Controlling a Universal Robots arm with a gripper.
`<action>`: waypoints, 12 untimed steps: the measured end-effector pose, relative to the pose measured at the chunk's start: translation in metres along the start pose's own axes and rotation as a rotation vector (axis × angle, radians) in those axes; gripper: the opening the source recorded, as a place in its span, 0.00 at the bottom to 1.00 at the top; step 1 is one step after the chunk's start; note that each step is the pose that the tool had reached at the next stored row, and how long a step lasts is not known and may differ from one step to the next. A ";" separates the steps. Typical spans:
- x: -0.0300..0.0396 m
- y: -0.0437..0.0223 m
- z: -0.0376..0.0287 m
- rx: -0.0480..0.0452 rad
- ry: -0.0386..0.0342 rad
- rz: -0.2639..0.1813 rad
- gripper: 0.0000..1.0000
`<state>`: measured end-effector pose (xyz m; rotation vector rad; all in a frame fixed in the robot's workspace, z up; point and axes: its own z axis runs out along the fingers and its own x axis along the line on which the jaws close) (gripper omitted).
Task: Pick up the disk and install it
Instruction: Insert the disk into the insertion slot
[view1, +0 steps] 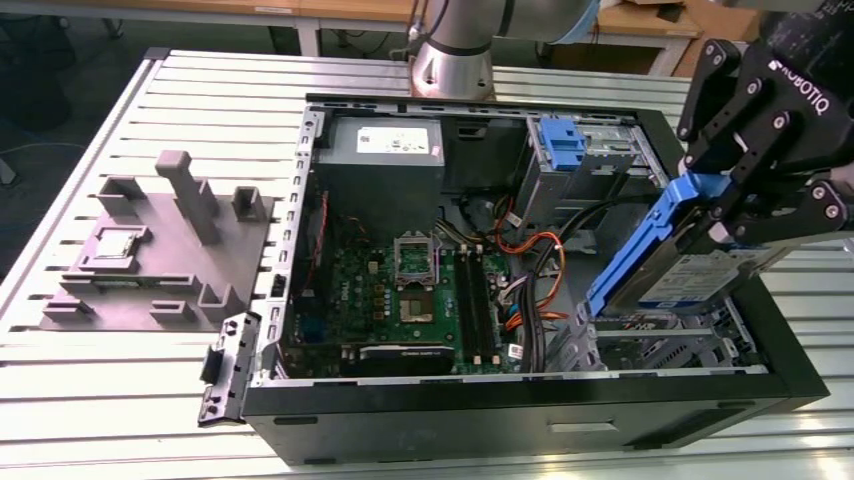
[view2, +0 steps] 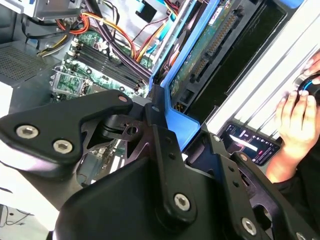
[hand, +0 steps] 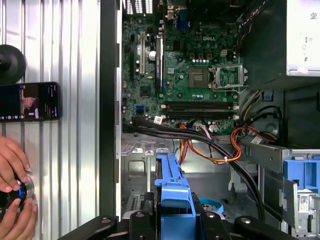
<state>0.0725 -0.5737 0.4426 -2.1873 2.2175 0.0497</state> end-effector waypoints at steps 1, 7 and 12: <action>0.0004 -0.0007 0.0007 0.0000 -0.0001 0.001 0.37; 0.0015 -0.0015 0.0055 0.0002 -0.0001 0.003 0.37; 0.0021 -0.0015 0.0098 0.0001 -0.0003 0.003 0.37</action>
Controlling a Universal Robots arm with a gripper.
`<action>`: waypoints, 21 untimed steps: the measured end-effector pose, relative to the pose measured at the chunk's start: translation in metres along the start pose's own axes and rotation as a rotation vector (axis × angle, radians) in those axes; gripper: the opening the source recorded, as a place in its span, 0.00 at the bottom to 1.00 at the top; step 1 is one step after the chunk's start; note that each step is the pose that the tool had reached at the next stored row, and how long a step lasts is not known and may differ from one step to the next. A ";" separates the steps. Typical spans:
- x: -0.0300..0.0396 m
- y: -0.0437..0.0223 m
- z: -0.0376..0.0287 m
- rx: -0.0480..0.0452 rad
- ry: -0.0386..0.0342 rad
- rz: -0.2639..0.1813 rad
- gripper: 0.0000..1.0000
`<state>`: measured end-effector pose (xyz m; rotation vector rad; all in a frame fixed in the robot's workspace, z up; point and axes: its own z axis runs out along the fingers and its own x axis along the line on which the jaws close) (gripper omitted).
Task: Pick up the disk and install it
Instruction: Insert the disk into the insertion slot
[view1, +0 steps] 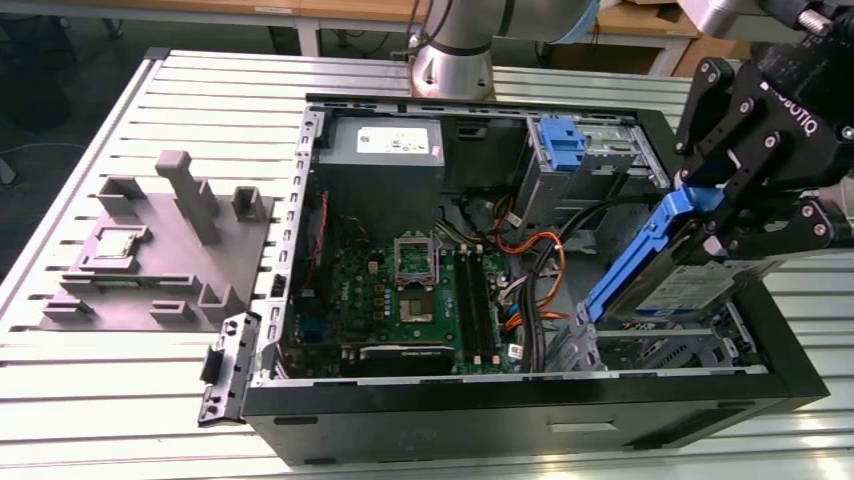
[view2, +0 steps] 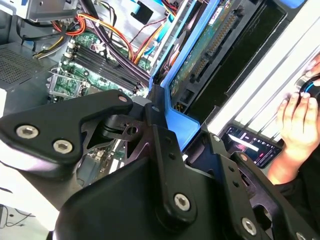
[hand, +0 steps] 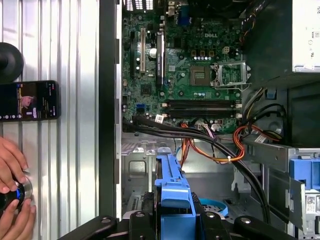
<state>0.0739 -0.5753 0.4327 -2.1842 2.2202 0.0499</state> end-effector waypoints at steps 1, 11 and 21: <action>0.0001 0.0000 0.0007 0.0000 0.0002 0.000 0.37; 0.0014 -0.0001 0.0072 0.0000 0.0002 0.000 0.37; 0.0014 -0.0001 0.0077 0.0000 0.0001 0.000 0.37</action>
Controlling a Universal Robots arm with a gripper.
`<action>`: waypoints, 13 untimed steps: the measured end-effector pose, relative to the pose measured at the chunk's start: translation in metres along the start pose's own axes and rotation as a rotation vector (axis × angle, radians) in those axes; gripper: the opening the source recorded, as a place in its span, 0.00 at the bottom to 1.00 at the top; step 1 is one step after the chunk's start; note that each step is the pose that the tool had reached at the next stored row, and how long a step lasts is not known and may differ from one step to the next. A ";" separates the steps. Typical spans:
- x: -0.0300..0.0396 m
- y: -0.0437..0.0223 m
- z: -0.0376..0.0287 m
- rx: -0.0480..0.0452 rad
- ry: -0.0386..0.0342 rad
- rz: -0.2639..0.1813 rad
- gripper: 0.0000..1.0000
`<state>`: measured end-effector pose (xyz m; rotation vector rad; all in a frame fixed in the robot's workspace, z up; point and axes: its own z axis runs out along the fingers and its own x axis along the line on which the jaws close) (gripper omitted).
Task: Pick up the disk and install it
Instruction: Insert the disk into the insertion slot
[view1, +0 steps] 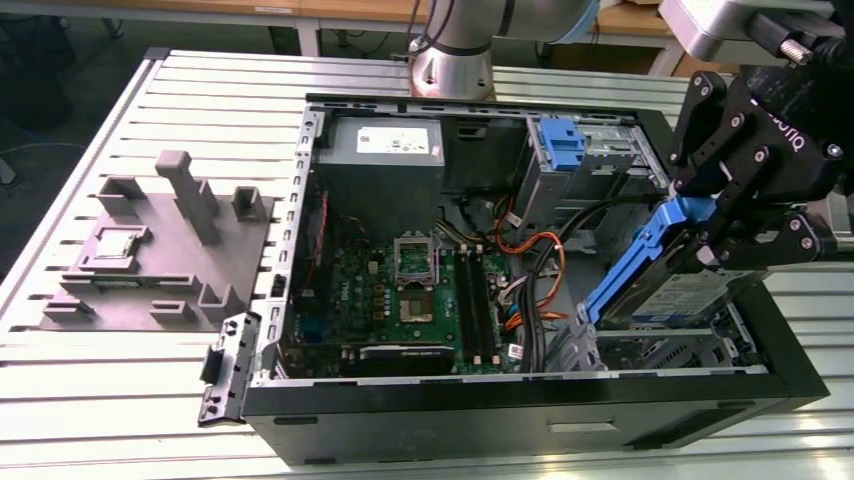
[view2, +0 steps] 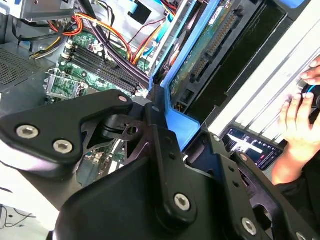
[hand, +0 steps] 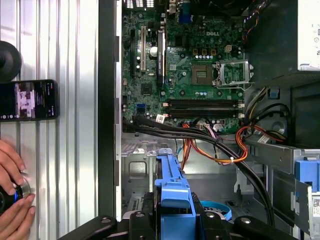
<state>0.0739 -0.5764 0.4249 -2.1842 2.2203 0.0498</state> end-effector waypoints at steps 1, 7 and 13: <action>0.0000 0.0000 0.0000 0.0000 0.0000 0.000 0.37; 0.0001 -0.0001 0.0018 0.0014 -0.0003 0.000 0.44; 0.0006 0.0000 0.0125 0.0019 0.0001 -0.001 0.36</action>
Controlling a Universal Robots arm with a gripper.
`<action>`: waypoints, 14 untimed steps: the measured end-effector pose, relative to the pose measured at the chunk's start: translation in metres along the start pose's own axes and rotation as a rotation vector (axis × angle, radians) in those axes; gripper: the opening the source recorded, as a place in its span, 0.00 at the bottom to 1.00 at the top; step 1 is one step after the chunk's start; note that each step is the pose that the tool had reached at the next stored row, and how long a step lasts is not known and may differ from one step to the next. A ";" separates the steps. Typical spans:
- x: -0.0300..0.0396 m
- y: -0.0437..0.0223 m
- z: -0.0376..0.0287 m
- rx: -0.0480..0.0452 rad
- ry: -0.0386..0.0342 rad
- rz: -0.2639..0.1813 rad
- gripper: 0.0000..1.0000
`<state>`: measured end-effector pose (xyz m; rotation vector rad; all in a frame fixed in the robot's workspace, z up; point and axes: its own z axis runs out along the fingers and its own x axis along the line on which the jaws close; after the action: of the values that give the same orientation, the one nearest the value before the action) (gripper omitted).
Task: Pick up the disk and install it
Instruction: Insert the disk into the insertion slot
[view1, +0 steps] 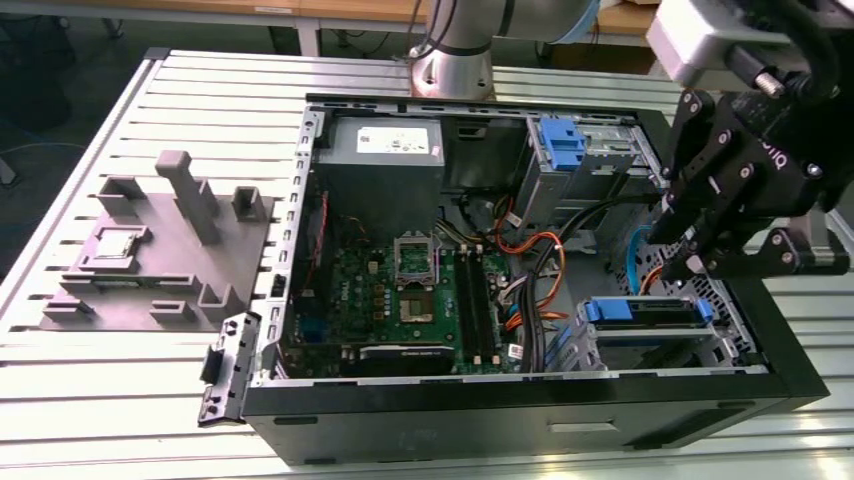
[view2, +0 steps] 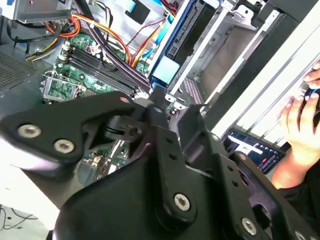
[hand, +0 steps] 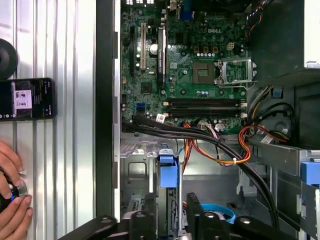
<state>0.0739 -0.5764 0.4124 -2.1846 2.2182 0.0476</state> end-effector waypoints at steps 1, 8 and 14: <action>0.0001 0.0000 0.0018 0.0000 -0.0001 0.000 0.36; 0.0006 0.0000 0.0145 0.0001 -0.0001 0.000 0.10; 0.0009 -0.0031 0.0238 0.0074 0.0007 -0.001 0.10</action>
<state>0.0770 -0.5764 0.3885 -2.1823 2.2140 0.0384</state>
